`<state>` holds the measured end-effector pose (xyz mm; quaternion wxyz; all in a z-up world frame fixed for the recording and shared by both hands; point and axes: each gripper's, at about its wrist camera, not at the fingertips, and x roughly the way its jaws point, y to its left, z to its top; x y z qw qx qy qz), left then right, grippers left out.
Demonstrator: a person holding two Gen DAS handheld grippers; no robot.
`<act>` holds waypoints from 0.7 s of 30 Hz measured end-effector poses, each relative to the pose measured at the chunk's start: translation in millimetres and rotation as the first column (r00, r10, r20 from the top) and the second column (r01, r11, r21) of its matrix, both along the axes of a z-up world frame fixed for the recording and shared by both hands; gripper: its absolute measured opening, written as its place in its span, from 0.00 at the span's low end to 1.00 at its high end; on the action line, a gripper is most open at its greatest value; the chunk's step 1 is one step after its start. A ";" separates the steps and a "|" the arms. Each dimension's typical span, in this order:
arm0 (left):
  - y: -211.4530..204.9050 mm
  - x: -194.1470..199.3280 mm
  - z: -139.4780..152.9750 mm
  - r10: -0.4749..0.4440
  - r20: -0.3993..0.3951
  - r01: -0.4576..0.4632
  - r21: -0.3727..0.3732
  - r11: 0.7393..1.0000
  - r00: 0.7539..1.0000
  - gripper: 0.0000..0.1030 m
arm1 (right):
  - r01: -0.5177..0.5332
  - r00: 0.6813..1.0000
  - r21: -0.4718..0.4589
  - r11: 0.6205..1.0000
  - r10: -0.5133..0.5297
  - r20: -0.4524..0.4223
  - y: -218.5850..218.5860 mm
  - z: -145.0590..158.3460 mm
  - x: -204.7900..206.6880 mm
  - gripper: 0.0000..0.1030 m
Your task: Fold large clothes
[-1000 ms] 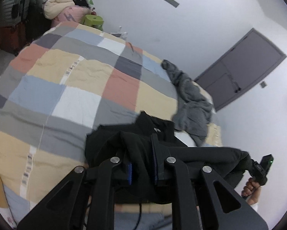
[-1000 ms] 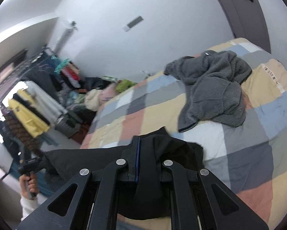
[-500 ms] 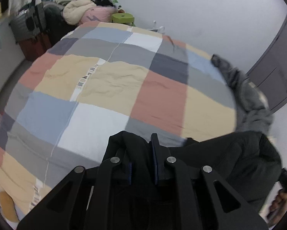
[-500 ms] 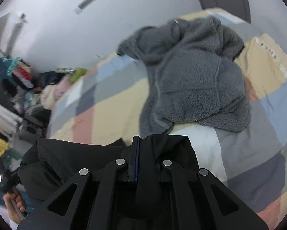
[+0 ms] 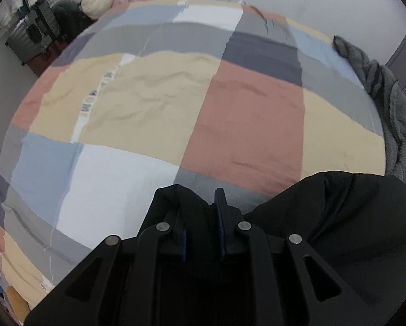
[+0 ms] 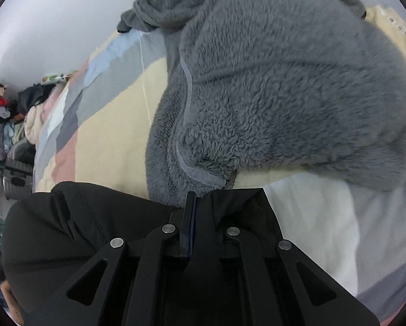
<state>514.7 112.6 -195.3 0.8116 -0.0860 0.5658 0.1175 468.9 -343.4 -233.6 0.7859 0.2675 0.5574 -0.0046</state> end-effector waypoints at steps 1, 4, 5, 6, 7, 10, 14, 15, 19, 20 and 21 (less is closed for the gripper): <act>0.6 1.7 -1.6 0.002 -0.007 -0.002 -0.005 1.000 1.000 0.18 | 0.001 1.000 0.007 1.000 -0.001 -0.005 -0.7 0.0 -0.1 0.02; 2.1 1.4 -0.9 0.002 -0.017 -0.003 -0.028 1.000 1.000 0.18 | -0.005 1.000 0.047 0.999 0.006 -0.018 -7.2 4.0 -3.7 0.02; 3.0 0.0 -0.7 -0.001 -0.023 0.000 -0.040 0.999 1.000 0.18 | -0.008 1.000 0.064 0.998 0.009 -0.021 -8.9 6.4 -4.6 0.03; 4.4 -2.2 -0.1 -0.011 -0.029 0.009 -0.060 0.998 1.000 0.18 | -0.014 1.000 0.099 0.995 0.017 -0.025 -13.4 9.1 -8.7 0.07; 6.7 -6.4 1.8 -0.020 -0.036 0.017 -0.089 0.996 0.999 0.20 | -0.020 0.999 0.129 0.991 0.024 -0.033 -18.4 12.6 -14.0 0.10; 13.3 -20.6 7.1 -0.050 -0.060 0.037 -0.197 0.980 0.997 0.28 | -0.020 0.999 0.215 0.976 0.029 -0.037 -32.3 26.5 -30.1 0.23; 20.6 -47.6 32.7 -0.082 -0.027 0.071 -0.290 0.955 0.996 0.56 | -0.028 0.999 0.249 0.968 0.031 -0.010 -59.1 57.9 -61.0 0.64; 22.6 -55.5 43.4 -0.078 -0.009 0.072 -0.283 0.956 0.997 0.69 | -0.034 0.999 0.230 0.973 0.031 0.017 -66.1 74.0 -71.6 0.77; 13.1 -85.9 96.9 -0.122 0.146 0.151 -0.206 0.967 0.982 0.77 | -0.100 0.988 0.074 0.992 0.090 0.122 -55.4 128.0 -91.8 0.77; 4.7 -93.7 109.9 -0.140 0.197 0.177 -0.181 0.967 0.970 0.77 | -0.127 0.980 0.029 0.991 0.121 0.156 -39.6 139.8 -95.4 0.77; -2.6 -99.2 118.1 -0.160 0.234 0.201 -0.164 0.966 0.959 0.77 | -0.162 0.968 -0.011 0.987 0.161 0.191 -22.2 150.7 -101.2 0.77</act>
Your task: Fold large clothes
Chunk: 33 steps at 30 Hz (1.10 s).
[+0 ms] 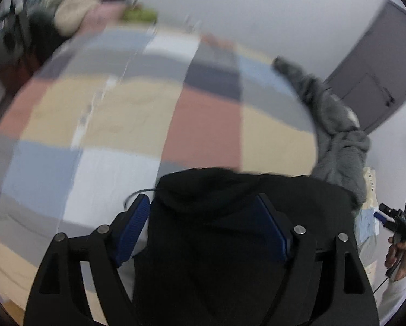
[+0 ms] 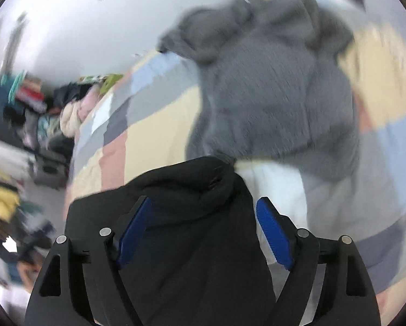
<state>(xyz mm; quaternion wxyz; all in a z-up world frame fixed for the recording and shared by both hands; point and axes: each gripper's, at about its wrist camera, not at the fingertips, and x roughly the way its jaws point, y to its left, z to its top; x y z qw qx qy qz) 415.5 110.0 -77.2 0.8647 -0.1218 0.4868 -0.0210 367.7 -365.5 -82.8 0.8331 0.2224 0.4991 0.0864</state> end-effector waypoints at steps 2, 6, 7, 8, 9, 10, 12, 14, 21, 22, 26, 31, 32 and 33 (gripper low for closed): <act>-28.1 -12.1 11.6 -0.062 0.085 0.062 0.008 0.998 0.994 0.77 | -0.064 0.995 -0.041 0.997 0.067 0.077 41.0 12.5 -12.1 0.77; -86.9 -20.6 -0.2 -0.167 0.156 0.162 0.045 0.986 0.974 0.77 | -0.163 0.970 -0.085 0.983 0.175 0.167 117.0 7.0 -20.6 0.77; -97.8 -19.0 -8.1 -0.182 0.153 0.176 0.057 0.983 0.971 0.77 | -0.175 0.966 -0.100 0.979 0.191 0.175 132.3 1.7 -20.5 0.77; -109.5 -15.6 -18.2 -0.194 0.143 0.185 0.075 0.980 0.970 0.77 | -0.185 0.962 -0.125 0.975 0.206 0.181 150.7 -7.3 -19.7 0.77; -119.7 -10.9 -28.9 -0.205 0.133 0.192 0.106 0.976 0.970 0.77 | -0.189 0.960 -0.144 0.971 0.214 0.182 160.6 -14.0 -17.9 0.77; -128.8 -6.2 -39.6 -0.211 0.122 0.194 0.140 0.971 0.970 0.77 | -0.191 0.960 -0.163 0.968 0.219 0.176 170.0 -22.7 -14.4 0.77; -138.3 3.3 -57.8 -0.218 0.090 0.200 0.180 0.963 0.972 0.77 | -0.199 0.962 -0.182 0.963 0.227 0.150 179.3 -38.6 -12.1 0.75; -140.0 6.3 -67.0 -0.219 0.083 0.200 0.191 0.961 0.972 0.77 | -0.196 0.964 -0.205 0.959 0.227 0.139 183.6 -50.0 -4.7 0.75; -143.5 22.6 -93.4 -0.211 0.058 0.193 0.224 0.955 0.976 0.77 | -0.183 0.972 -0.214 0.960 0.209 0.108 181.9 -81.6 23.1 0.75; -145.5 27.1 -97.9 -0.206 0.053 0.188 0.236 0.953 0.977 0.77 | -0.180 0.973 -0.214 0.960 0.207 0.107 183.8 -83.5 26.8 0.75; -147.5 38.2 -108.8 -0.194 0.041 0.177 0.255 0.951 0.980 0.77 | -0.171 0.976 -0.219 0.961 0.196 0.095 183.7 -96.1 43.4 0.75; -149.4 40.5 -110.4 -0.188 0.020 0.175 0.274 0.946 0.982 0.77 | -0.177 0.977 -0.227 0.958 0.199 0.078 184.2 -96.7 46.4 0.75; -147.5 37.1 -107.5 -0.188 0.021 0.175 0.267 0.948 0.982 0.77 | -0.178 0.976 -0.220 0.959 0.200 0.082 182.8 -93.5 41.9 0.75; -146.2 33.5 -104.8 -0.186 0.025 0.173 0.260 0.950 0.982 0.78 | -0.176 0.976 -0.210 0.962 0.198 0.087 180.8 -90.7 37.3 0.75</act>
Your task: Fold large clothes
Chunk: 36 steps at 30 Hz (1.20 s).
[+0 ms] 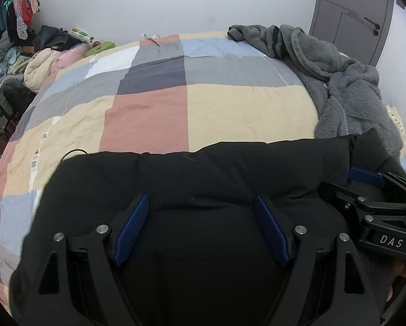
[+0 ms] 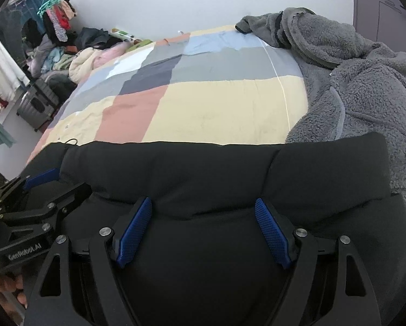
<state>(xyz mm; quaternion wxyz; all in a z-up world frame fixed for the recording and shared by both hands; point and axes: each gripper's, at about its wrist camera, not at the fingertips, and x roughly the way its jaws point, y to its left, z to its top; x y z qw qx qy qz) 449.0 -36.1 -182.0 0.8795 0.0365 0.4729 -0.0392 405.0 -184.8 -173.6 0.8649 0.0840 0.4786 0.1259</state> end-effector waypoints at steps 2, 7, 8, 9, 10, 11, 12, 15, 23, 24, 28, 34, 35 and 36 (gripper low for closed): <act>9.8 -12.7 12.0 0.021 0.019 -0.021 -0.023 1.000 1.000 0.78 | 0.006 1.000 0.025 1.000 -0.006 0.017 -6.9 10.6 -14.4 0.75; 45.4 -51.0 47.6 0.081 0.082 -0.076 -0.065 0.995 0.993 0.78 | 0.012 0.996 0.011 1.000 -0.013 0.093 -26.2 44.0 -55.3 0.75; 56.3 -60.8 55.0 0.098 0.094 -0.091 -0.074 0.993 0.991 0.78 | 0.014 0.994 0.006 1.000 -0.015 0.106 -29.1 49.1 -62.5 0.75; 65.1 -68.5 60.2 0.112 0.102 -0.104 -0.081 0.991 0.988 0.78 | 0.018 0.992 0.005 1.000 -0.018 0.128 -35.4 56.5 -74.2 0.75; 74.6 -77.3 65.3 0.130 0.112 -0.120 -0.088 0.989 0.985 0.78 | 0.023 0.988 0.008 1.000 -0.024 0.150 -42.4 62.9 -86.5 0.75; 85.8 -88.5 70.3 0.151 0.121 -0.140 -0.096 0.985 0.981 0.78 | 0.027 0.986 0.009 1.000 -0.028 0.162 -46.6 66.1 -94.0 0.75; 96.0 -99.0 73.5 0.167 0.124 -0.155 -0.103 0.983 0.978 0.78 | 0.035 0.984 0.009 0.999 -0.036 0.176 -54.8 69.6 -107.3 0.75; 121.6 -130.4 75.7 0.214 0.138 -0.201 -0.097 0.975 0.967 0.78 | 0.055 0.980 0.009 0.998 -0.056 0.192 -71.6 71.8 -133.9 0.75; 169.6 -186.2 44.9 0.346 0.141 -0.328 -0.138 0.935 0.928 0.81 | 0.136 0.975 0.043 0.990 -0.141 0.171 -121.1 47.2 -178.8 0.79; 174.5 -190.1 40.2 0.368 0.146 -0.348 -0.143 0.926 0.918 0.82 | 0.148 0.974 0.054 0.987 -0.155 0.166 -129.5 42.7 -183.0 0.82; 184.2 -199.3 21.0 0.391 0.157 -0.364 -0.177 0.915 0.907 0.85 | 0.199 0.973 0.112 0.974 -0.210 0.093 -154.0 18.9 -185.3 0.91; 188.9 -192.4 11.6 0.358 0.149 -0.302 -0.304 0.903 0.922 0.84 | 0.176 0.982 0.215 0.961 -0.185 0.024 -163.5 -2.8 -176.0 0.87; 190.1 -192.4 10.8 0.356 0.152 -0.293 -0.326 0.899 0.922 0.82 | 0.157 0.985 0.225 0.962 -0.168 0.031 -160.3 -1.8 -175.4 0.83; 190.1 -190.8 8.5 0.347 0.152 -0.278 -0.351 0.894 0.925 0.73 | 0.139 0.988 0.223 0.965 -0.151 0.038 -155.3 -0.6 -176.0 0.70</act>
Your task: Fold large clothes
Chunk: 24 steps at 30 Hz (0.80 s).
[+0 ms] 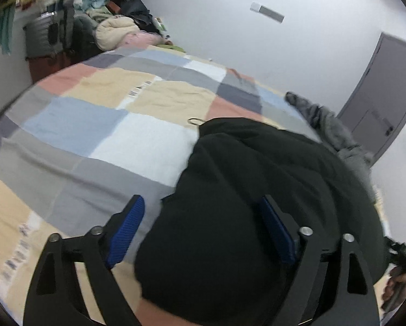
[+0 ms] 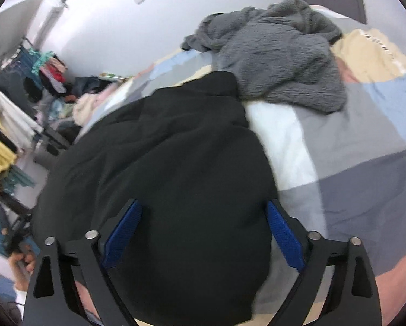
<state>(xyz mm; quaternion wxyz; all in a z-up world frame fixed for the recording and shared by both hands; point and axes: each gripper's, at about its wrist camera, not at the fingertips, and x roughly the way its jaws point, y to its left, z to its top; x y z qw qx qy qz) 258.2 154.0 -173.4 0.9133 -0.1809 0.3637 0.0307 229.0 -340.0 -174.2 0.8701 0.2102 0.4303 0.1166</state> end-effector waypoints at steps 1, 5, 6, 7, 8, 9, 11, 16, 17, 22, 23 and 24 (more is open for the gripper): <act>0.1 1.1 -2.5 -0.018 0.003 0.018 -0.022 1.000 1.000 0.65 | -0.009 1.000 -0.006 1.000 0.009 0.006 3.8 1.7 -0.7 0.57; -8.0 -3.4 0.7 -0.074 0.047 0.076 -0.040 0.996 0.996 0.30 | -0.045 0.996 -0.094 0.995 0.052 0.069 23.0 19.4 -9.7 0.24; -10.1 -6.9 3.6 -0.081 0.056 0.083 -0.034 0.996 0.995 0.22 | -0.053 0.995 -0.116 0.992 0.062 0.081 24.7 21.9 -13.0 0.18; -11.7 -11.0 6.2 -0.088 0.062 0.090 -0.029 0.996 0.994 0.18 | -0.063 0.993 -0.136 0.989 0.076 0.092 27.0 25.0 -17.0 0.16; -12.5 -15.3 7.0 -0.093 0.059 0.094 -0.024 0.995 0.994 0.17 | -0.072 0.992 -0.146 0.987 0.086 0.097 28.0 26.1 -20.4 0.14; -13.2 -18.4 7.0 -0.096 0.052 0.097 -0.017 0.995 0.994 0.16 | -0.078 0.991 -0.154 0.985 0.093 0.096 28.4 25.4 -22.2 0.13; -13.6 -25.6 4.6 -0.103 0.028 0.103 0.000 0.995 0.994 0.15 | -0.096 0.990 -0.188 0.977 0.114 0.086 30.9 23.1 -27.8 0.12; -18.2 -28.5 -5.7 -0.107 -0.049 0.110 0.056 0.992 0.993 0.15 | -0.136 0.988 -0.269 0.953 0.149 0.027 43.0 11.6 -28.6 0.12; -18.8 -27.3 -8.2 -0.106 -0.062 0.110 0.062 0.992 0.992 0.15 | -0.141 0.988 -0.276 0.951 0.151 0.016 42.1 8.7 -28.5 0.12; -22.4 -23.8 -21.0 -0.098 -0.130 0.108 0.071 0.992 0.987 0.16 | -0.169 0.986 -0.280 0.945 0.163 -0.044 41.9 -7.4 -23.7 0.14; -23.5 -23.6 -23.6 -0.098 -0.144 0.109 0.071 0.991 0.985 0.16 | -0.172 0.985 -0.277 0.945 0.164 -0.053 41.5 -9.5 -23.2 0.14; -24.2 -23.4 -26.4 -0.099 -0.157 0.111 0.071 0.991 0.983 0.17 | -0.176 0.984 -0.273 0.946 0.166 -0.061 40.9 -12.1 -22.9 0.14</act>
